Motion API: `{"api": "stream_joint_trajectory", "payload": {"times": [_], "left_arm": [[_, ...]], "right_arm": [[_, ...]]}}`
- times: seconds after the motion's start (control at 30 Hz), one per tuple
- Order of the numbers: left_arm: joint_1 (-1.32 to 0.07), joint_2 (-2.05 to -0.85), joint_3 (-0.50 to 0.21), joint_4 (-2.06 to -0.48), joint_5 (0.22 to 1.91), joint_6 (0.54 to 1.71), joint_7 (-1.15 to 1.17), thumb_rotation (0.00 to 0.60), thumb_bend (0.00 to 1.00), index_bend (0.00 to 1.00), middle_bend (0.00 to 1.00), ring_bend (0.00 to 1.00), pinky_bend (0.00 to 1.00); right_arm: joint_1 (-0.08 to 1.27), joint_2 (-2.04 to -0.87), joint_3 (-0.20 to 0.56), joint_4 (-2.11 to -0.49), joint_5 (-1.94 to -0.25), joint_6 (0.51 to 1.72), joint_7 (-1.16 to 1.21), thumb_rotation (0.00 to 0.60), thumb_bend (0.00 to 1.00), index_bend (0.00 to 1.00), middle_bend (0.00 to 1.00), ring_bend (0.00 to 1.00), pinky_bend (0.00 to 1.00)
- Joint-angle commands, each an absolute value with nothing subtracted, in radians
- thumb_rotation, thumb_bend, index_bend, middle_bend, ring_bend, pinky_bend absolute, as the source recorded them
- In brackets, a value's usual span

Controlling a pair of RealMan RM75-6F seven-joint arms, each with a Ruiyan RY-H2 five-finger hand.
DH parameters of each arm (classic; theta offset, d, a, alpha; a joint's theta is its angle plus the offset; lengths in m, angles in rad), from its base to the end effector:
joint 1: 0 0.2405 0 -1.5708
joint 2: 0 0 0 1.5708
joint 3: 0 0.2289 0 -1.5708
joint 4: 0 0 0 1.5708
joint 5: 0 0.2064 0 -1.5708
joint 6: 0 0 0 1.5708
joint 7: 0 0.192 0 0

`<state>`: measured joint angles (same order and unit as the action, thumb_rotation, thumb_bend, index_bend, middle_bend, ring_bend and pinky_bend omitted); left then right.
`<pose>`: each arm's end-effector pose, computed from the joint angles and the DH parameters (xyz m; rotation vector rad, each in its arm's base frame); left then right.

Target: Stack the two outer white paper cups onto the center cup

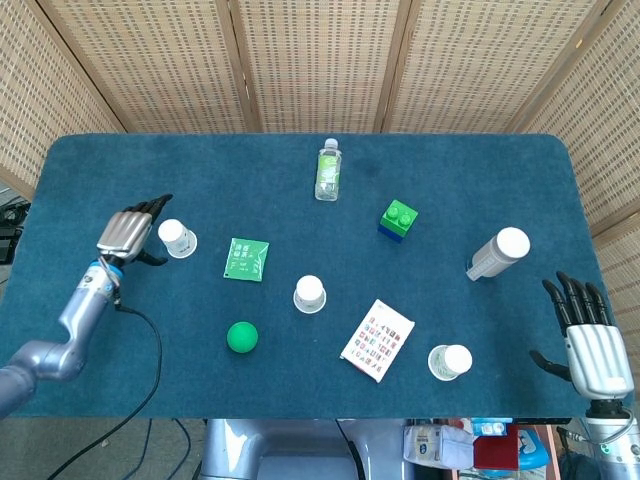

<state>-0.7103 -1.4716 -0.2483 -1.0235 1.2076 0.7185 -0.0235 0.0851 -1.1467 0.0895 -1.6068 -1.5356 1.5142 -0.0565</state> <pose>-0.2384 0.4456 0.0474 -1.6568 -1.0056 -0.7426 -0.2708 -0.2341 0.1525 1.3856 -0.8128 0.9443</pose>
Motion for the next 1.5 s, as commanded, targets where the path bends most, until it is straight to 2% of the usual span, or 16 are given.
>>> {"api": "stream_joint_trajectory", "payload": {"times": [0.03, 0.13, 0.33, 0.43, 0.83, 1.03, 1.2, 1.3, 1.5], "left_arm": [[-0.762, -1.539, -0.258, -0.939, 1.187, 0.674, -0.035, 0.600, 0.13, 0.06, 0.21, 0.26, 0.28], [-0.788, -1.577, -0.260, -0.881, 1.168, 0.648, -0.023, 0.600, 0.13, 0.10, 0.25, 0.31, 0.30], [-0.823, -1.635, -0.269, -0.797, 1.129, 0.623, 0.007, 0.600, 0.19, 0.32, 0.45, 0.45, 0.37], [-0.828, -1.658, -0.270, -0.770, 1.116, 0.639, 0.029, 0.600, 0.20, 0.37, 0.49, 0.49, 0.40], [-0.816, -1.663, -0.273, -0.776, 1.094, 0.687, 0.060, 0.600, 0.21, 0.39, 0.51, 0.51, 0.42], [-0.792, -1.577, -0.291, -0.943, 1.147, 0.797, 0.014, 0.600, 0.20, 0.39, 0.51, 0.51, 0.42], [-0.763, -1.452, -0.303, -1.239, 1.217, 0.921, 0.032, 0.600, 0.20, 0.39, 0.51, 0.51, 0.42], [-0.759, -1.384, -0.307, -1.417, 1.243, 0.944, 0.061, 0.600, 0.20, 0.39, 0.51, 0.51, 0.42], [-0.786, -1.351, -0.311, -1.606, 1.215, 0.906, 0.092, 0.600, 0.21, 0.39, 0.51, 0.51, 0.42]], "right_arm": [[0.088, -1.149, 0.094, -1.599, -1.520, 1.504, -0.056, 0.600, 0.00, 0.00, 0.00, 0.00, 0.00], [0.090, -1.151, 0.100, -1.593, -1.504, 1.497, -0.053, 0.600, 0.00, 0.00, 0.00, 0.00, 0.00], [0.092, -1.150, 0.109, -1.585, -1.482, 1.492, -0.043, 0.600, 0.00, 0.00, 0.00, 0.00, 0.00], [0.093, -1.149, 0.111, -1.583, -1.475, 1.489, -0.039, 0.600, 0.00, 0.00, 0.00, 0.00, 0.00], [0.093, -1.144, 0.110, -1.588, -1.470, 1.486, -0.029, 0.600, 0.00, 0.00, 0.00, 0.00, 0.00], [0.093, -1.139, 0.109, -1.595, -1.469, 1.484, -0.024, 0.600, 0.00, 0.00, 0.00, 0.00, 0.00], [0.094, -1.143, 0.110, -1.595, -1.469, 1.487, -0.035, 0.600, 0.00, 0.00, 0.00, 0.00, 0.00], [0.095, -1.144, 0.110, -1.597, -1.468, 1.486, -0.036, 0.600, 0.00, 0.00, 0.00, 0.00, 0.00], [0.096, -1.144, 0.109, -1.597, -1.465, 1.484, -0.039, 0.600, 0.00, 0.00, 0.00, 0.00, 0.00]]}}
